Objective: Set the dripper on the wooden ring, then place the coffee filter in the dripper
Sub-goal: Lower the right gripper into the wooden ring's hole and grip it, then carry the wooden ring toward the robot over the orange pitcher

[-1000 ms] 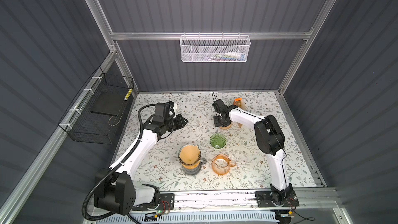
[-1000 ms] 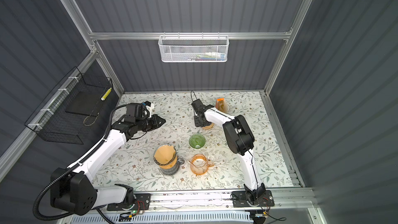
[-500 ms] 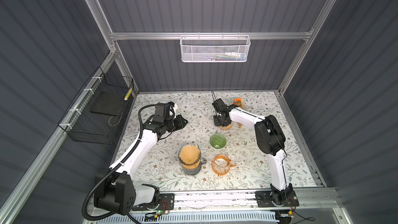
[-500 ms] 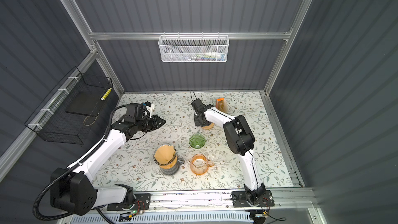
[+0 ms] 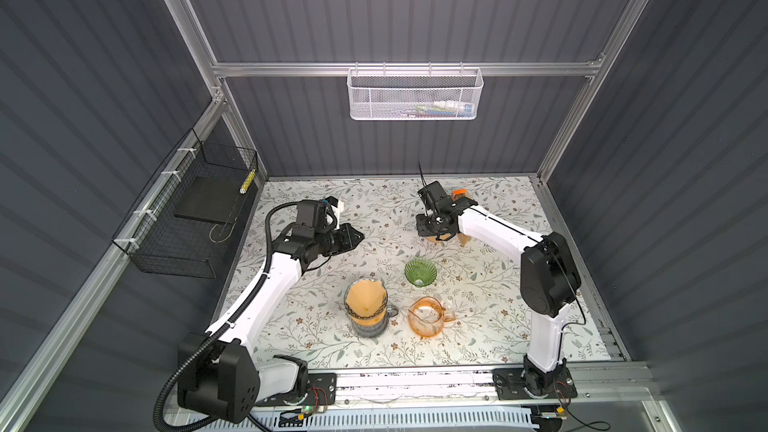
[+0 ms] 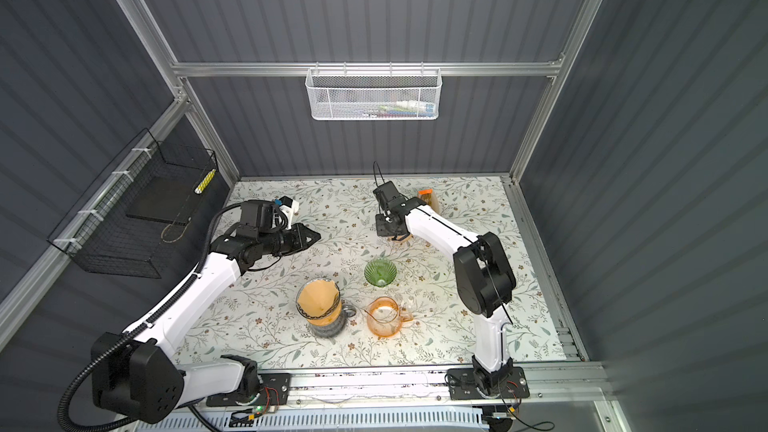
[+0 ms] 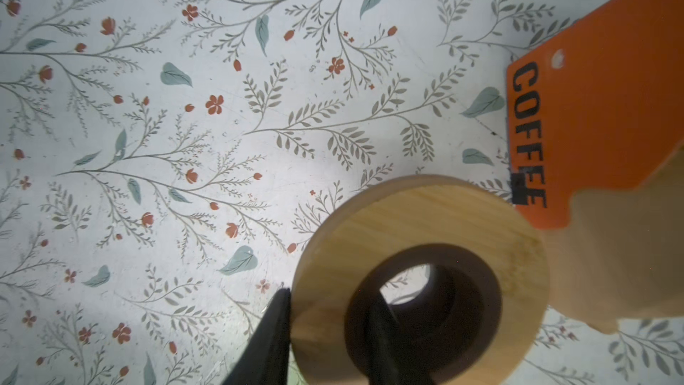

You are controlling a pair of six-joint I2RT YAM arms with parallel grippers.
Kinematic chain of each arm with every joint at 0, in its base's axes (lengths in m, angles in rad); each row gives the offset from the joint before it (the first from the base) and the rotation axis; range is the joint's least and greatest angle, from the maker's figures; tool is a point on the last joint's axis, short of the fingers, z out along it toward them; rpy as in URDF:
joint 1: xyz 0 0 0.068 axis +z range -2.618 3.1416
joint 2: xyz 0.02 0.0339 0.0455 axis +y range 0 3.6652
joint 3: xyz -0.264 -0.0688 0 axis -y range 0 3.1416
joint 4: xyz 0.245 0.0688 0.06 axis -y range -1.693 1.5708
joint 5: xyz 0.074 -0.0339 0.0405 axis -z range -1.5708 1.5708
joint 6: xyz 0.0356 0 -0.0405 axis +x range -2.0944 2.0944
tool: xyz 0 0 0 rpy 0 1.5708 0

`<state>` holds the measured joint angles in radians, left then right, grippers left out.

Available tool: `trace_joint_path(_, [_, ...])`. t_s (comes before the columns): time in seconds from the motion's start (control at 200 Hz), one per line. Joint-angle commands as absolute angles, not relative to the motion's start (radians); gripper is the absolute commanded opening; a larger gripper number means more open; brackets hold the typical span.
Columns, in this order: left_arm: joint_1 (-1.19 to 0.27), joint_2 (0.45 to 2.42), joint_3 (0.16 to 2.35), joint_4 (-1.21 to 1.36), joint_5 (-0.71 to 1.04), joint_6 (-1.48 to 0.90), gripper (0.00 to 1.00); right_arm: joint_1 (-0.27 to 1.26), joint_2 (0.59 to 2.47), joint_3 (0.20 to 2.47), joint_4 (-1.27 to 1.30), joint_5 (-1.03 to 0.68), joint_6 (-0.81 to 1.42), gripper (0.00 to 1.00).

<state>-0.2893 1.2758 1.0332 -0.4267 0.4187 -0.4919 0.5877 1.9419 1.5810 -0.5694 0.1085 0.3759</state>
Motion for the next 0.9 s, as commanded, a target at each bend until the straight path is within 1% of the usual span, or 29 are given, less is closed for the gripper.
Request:
trace_joint_path(0.0, [-0.297, 1.259, 1.06, -0.466, 0.441, -0.461, 0.21, 0.605, 1.879, 1.546, -0.57, 0.122, 0.362, 0.24])
trace_joint_path(0.23, [-0.305, 1.261, 1.083, -0.507, 0.443, -0.438, 0.21, 0.655, 1.738, 1.479, -0.588, 0.14, 0.357, 0.24])
trace_joint_path(0.455, [-0.305, 1.262, 1.105, -0.555, 0.386, -0.402, 0.21, 0.731, 1.615, 1.439, -0.64, 0.192, 0.341, 0.24])
trace_joint_path(0.565, [-0.305, 1.268, 1.108, -0.553, 0.364, -0.409, 0.21, 0.775, 1.569, 1.432, -0.686, 0.215, 0.35, 0.24])
trace_joint_path(0.775, [-0.305, 1.278, 1.116, -0.551, 0.393, -0.405, 0.21, 0.862, 1.497, 1.388, -0.747, 0.242, 0.372, 0.23])
trace_joint_path(0.896, [-0.305, 1.281, 1.115, -0.552, 0.388, -0.405, 0.21, 0.907, 1.471, 1.379, -0.827, 0.262, 0.374, 0.23])
